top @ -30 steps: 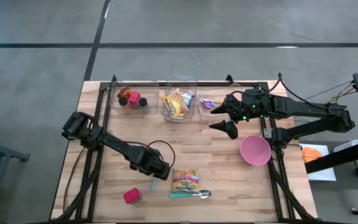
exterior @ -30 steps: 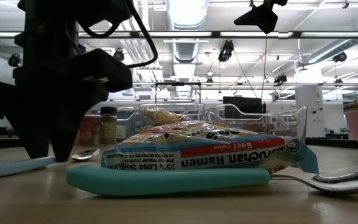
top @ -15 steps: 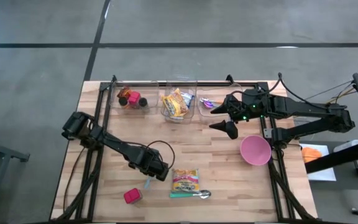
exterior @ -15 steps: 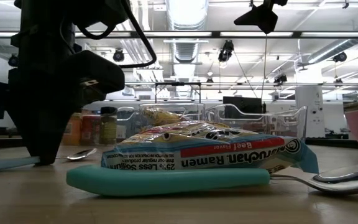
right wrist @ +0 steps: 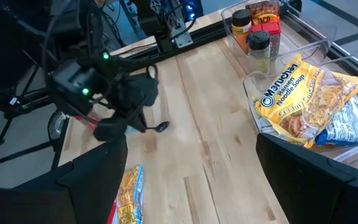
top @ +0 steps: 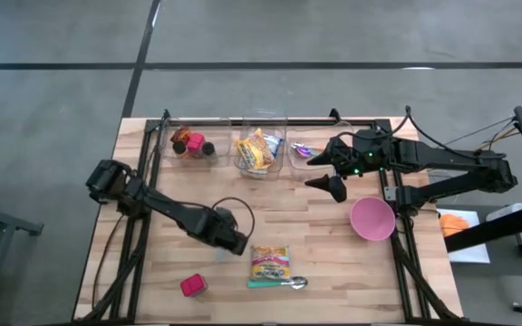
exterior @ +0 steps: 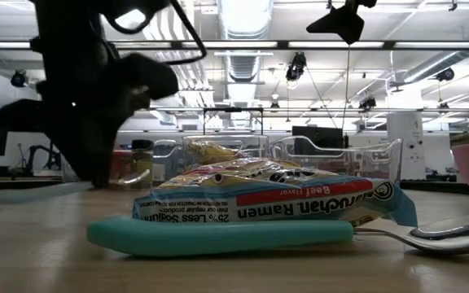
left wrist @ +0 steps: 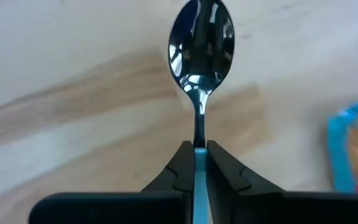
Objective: Pick & Place Food Item
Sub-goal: Put the light blue spoon into the right transparent bin
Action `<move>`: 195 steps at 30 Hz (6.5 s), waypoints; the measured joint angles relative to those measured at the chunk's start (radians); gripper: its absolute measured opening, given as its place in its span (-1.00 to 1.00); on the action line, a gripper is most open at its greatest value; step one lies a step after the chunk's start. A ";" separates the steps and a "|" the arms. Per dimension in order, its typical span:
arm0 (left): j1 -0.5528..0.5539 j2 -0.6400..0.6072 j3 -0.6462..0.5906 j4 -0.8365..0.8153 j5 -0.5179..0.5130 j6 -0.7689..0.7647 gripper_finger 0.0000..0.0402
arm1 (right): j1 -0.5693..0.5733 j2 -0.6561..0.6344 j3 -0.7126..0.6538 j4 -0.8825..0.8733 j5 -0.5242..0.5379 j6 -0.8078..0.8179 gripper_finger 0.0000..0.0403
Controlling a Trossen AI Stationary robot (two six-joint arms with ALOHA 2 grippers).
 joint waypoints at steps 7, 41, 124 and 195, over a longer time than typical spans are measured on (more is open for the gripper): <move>0.029 -0.072 0.001 0.015 -0.084 0.009 -0.91 | 0.000 -0.023 0.000 0.000 0.005 0.015 0.75; 0.464 -0.281 0.004 0.906 -0.036 0.719 -0.91 | 0.009 0.102 -0.019 0.136 0.050 0.246 0.75; 0.474 -0.444 0.009 0.731 0.071 0.749 0.11 | -0.292 0.103 0.076 -0.086 -0.081 -0.073 -0.83; 0.472 -0.527 0.007 0.588 0.045 0.766 0.11 | -0.591 0.786 0.118 -0.423 0.058 -0.742 -0.83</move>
